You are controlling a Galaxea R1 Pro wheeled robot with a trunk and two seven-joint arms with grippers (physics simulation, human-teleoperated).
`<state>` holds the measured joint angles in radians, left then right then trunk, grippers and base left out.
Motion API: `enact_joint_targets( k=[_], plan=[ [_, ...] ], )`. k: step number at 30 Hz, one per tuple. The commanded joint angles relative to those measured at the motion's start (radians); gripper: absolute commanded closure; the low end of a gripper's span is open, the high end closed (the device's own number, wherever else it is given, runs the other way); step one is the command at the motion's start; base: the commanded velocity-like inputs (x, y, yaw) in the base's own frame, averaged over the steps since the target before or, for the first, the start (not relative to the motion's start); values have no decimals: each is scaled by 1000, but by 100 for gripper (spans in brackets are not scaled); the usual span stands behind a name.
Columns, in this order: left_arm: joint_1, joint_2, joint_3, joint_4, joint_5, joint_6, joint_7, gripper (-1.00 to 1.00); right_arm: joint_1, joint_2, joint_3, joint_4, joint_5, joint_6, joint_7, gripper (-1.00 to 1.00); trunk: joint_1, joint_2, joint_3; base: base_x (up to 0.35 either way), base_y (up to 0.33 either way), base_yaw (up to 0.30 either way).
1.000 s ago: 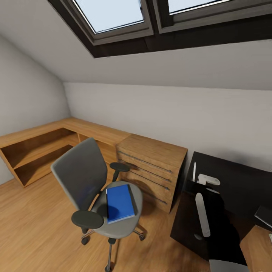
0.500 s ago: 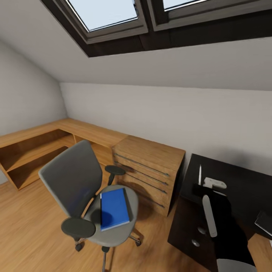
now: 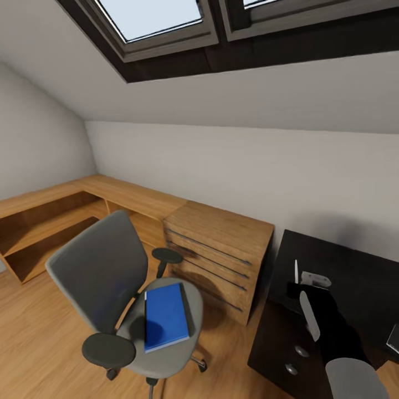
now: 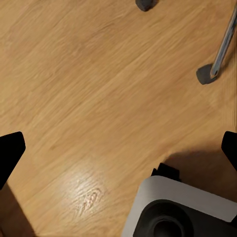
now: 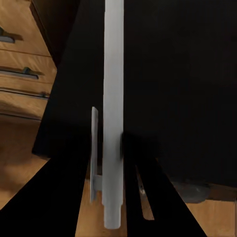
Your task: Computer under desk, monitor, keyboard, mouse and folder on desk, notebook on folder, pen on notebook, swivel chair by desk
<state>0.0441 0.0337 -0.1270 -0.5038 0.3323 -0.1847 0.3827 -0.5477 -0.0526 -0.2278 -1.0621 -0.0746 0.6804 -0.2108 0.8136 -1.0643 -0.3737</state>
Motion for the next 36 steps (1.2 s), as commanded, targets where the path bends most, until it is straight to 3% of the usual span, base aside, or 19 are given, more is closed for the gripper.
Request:
enact_joint_targets(
  k=[1, 8, 14, 16, 18, 22, 36],
  plan=[
    [0, 1, -8, -2, 10, -4, 7, -100, -7, -4, 1, 14, -10, -4, -7, 100, 1, -1, -1, 193, 0, 0],
    [0, 1, -9, -1, 10, -5, 7, -100, -98, -52, 1, 218, -11, -98, -6, 100, 1, -1, -1, 58, 0, 0],
    [0, 0, -9, -1, 10, -5, 7, -100, -138, -63, 1, 317, -11, -141, -5, 100, 1, -1, -1, 4, 0, 0],
    [0, 0, -9, -1, 10, -6, 7, -100, -179, -75, 1, 417, -11, -196, -4, 100, 1, -1, -1, 1, 0, 0],
    [0, 0, -9, -1, 10, -7, 7, -100, -195, -84, 1, 457, -11, -219, -5, 100, 1, -1, -1, 0, 0, 0],
    [0, 0, -9, -1, 10, -7, 6, -100, -215, -93, 1, 512, -11, -263, -4, 100, 1, -1, -1, 0, 0, 0],
    [0, 0, -10, -1, 10, -34, 5, -100, -226, -98, 1, 565, -11, -336, -4, 100, 1, -1, -1, 0, 0, 0]
  ],
)
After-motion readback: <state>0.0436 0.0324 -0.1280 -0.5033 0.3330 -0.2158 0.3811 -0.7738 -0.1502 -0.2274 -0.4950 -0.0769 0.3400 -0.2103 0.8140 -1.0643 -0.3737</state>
